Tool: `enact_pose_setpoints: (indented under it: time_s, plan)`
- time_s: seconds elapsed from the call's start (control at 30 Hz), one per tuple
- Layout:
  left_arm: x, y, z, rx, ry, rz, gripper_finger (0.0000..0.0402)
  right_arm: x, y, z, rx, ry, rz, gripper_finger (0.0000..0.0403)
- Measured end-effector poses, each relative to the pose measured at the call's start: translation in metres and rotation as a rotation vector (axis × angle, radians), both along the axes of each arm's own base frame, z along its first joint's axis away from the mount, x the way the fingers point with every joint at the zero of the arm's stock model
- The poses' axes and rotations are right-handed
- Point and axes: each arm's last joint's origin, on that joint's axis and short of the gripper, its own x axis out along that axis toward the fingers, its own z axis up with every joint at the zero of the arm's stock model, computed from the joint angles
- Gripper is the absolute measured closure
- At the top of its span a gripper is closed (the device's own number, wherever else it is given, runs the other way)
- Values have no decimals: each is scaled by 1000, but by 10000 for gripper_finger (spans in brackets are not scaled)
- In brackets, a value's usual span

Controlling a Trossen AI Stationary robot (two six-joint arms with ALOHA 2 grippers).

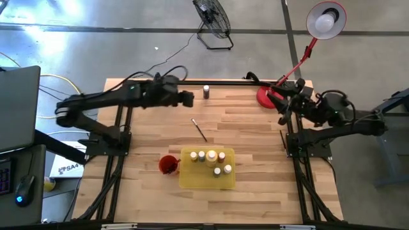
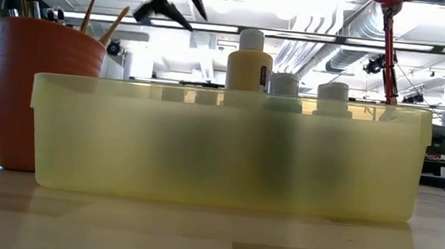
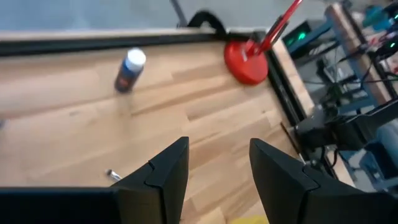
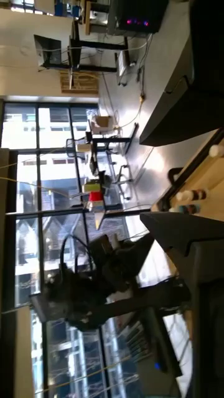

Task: Pick & Place Paint Supplies
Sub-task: Put the silver paintbrush into the orange cup

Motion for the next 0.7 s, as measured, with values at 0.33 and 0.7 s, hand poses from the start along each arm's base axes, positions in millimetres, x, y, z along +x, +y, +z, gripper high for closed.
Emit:
enact_pose_setpoints:
  time_s: [0.33, 0.7]
  plan:
    - [28, 53, -49, -391, 109, 33, 236, -6, -1, -15, -15, 165, -7, 229]
    - [54, 69, -100, -594, 216, 145, 236, -6, 0, -19, -18, 211, -6, 229]
